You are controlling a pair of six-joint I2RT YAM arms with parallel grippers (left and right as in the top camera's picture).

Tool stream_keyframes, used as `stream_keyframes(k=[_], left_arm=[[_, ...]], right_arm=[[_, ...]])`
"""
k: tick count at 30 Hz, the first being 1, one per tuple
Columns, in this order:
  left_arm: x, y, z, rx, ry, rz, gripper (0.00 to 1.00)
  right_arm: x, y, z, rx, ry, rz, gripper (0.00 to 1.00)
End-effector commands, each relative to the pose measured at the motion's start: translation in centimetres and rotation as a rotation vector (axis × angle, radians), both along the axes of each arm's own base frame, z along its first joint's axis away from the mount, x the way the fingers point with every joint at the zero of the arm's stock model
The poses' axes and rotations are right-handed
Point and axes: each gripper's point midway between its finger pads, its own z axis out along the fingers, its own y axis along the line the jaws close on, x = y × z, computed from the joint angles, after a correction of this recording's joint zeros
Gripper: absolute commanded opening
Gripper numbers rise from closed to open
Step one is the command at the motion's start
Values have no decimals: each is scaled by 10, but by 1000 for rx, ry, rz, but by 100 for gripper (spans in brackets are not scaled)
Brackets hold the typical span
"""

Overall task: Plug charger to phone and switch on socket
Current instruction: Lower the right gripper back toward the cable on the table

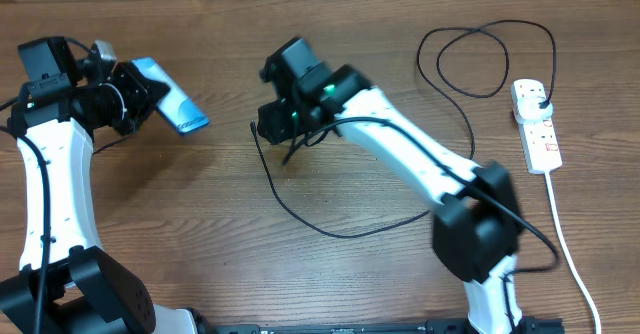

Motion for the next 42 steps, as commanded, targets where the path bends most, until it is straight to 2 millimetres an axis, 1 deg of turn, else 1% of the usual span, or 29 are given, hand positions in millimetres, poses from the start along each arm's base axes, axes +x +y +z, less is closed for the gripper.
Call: stream_keyframes(k=[1,3,5,7,8,10,12,13,14,15,19,21,23,25,26,28,33,35,37,42], left_arm=[[-4,35,2,204,18,88,4],[-5,39,0,223,29,102,4],[-7,43,-2,240,42,112,4],[-9,45,-3,251,51,118,4],[-9,45,-3,254,55,120,4],[-9,45,-3,253,54,119,4],[-9,45,-3,253,54,119,4],[-9,45,-3,253,54,119,4],[-9,45,-3,253,54,119,4],[-9,45,-3,253,54,119,4],[-9,45,-3,252,54,119,4],[-9,45,-3,253,54,119,4],[-9,45,-3,252,54,119,4],[-9,45,-3,252,54,118,4],[-9,45,-3,252,54,118,4],[-9,45,-3,252,54,118,4],[-9,45,-3,252,54,118,4],[-9,44,-3,252,54,118,4],[-9,44,-3,248,55,115,4],[-10,43,-4,244,57,112,4]], right_arm=[[4,10,-38,-134,-78,2,54],[0,16,-60,-175,-79,12,54],[-9,22,-82,-204,-58,34,54],[-18,25,-100,-230,-35,54,54],[-23,26,-107,-243,-25,63,52],[-28,25,-115,-267,-13,69,45],[-30,12,-119,-332,-14,54,30],[-31,5,-117,-363,-12,46,23],[-33,-5,-115,-409,-1,38,11],[-37,-19,-111,-467,16,30,4],[-49,-82,-103,-707,98,-29,4],[-57,-117,-100,-806,178,-68,4],[-60,-136,-98,-842,233,-90,4],[-63,-161,-93,-887,303,-116,4],[-62,-168,-91,-894,318,-123,4],[-61,-174,-87,-884,342,-125,4],[-62,-168,-68,-748,385,-76,4],[-62,-173,-62,-744,392,-85,4],[-62,-179,-62,-750,407,-95,4],[-69,-200,-70,-780,468,-112,4]])
